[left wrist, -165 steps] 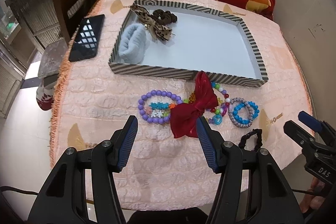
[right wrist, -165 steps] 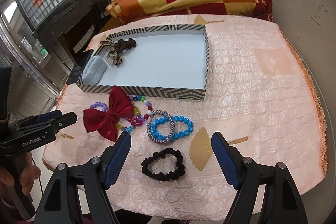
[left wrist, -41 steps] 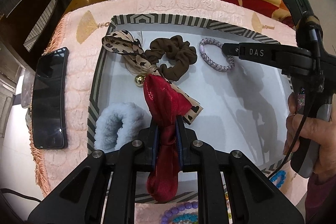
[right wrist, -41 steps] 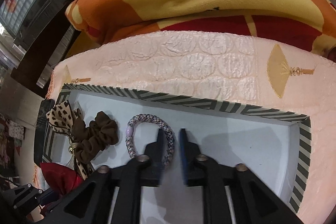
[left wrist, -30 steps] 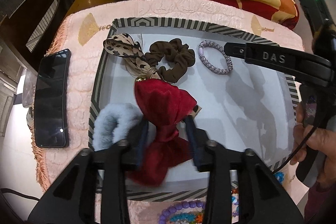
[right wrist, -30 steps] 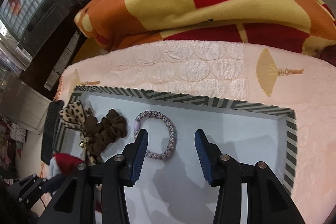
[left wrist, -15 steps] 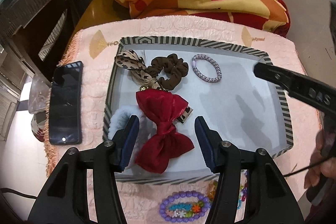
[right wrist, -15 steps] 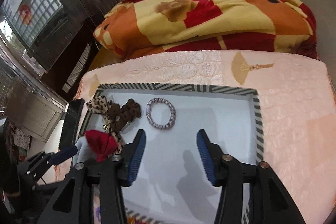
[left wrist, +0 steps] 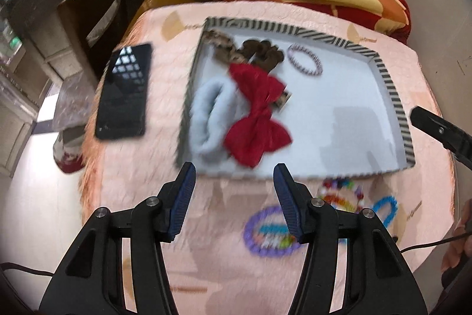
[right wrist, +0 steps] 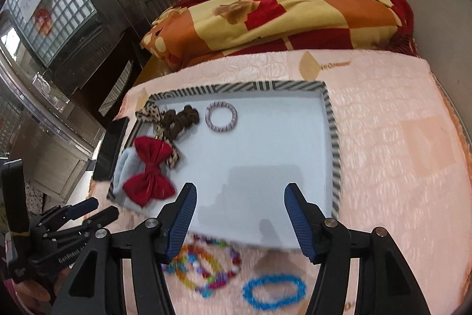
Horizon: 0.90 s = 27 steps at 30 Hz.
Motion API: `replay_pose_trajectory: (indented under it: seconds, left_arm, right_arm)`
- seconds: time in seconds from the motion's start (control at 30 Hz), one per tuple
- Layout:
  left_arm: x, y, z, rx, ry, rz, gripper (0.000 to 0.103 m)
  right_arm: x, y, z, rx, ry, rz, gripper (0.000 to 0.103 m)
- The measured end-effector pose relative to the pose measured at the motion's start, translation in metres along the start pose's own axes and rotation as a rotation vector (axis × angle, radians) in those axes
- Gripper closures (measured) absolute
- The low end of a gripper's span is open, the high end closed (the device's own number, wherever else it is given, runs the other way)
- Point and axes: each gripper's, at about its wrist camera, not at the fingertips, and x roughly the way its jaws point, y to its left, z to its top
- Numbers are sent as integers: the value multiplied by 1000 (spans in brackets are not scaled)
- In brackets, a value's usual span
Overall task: Organize jewelry
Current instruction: 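Lift both open grippers out of the tray back over the bracelets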
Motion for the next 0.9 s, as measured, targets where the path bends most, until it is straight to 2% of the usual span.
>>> replay_pose_trajectory:
  seconds: [0.23, 0.63, 0.73, 0.9]
  left_arm:
    - [-27, 4, -32, -42, -21, 22, 48]
    - [-56, -13, -76, -57, -43, 45, 48]
    - [-62, -20, -83, -55, -55, 54, 48]
    - [-67, -26, -92, -66, -60, 58, 48]
  right_arm:
    - [-17, 5, -37, -14, 20, 7, 43]
    - [-51, 16, -83, -91, 5, -8, 42]
    - [-57, 15, -90, -91, -8, -3, 32]
    - [-63, 12, -97, -99, -9, -3, 31]
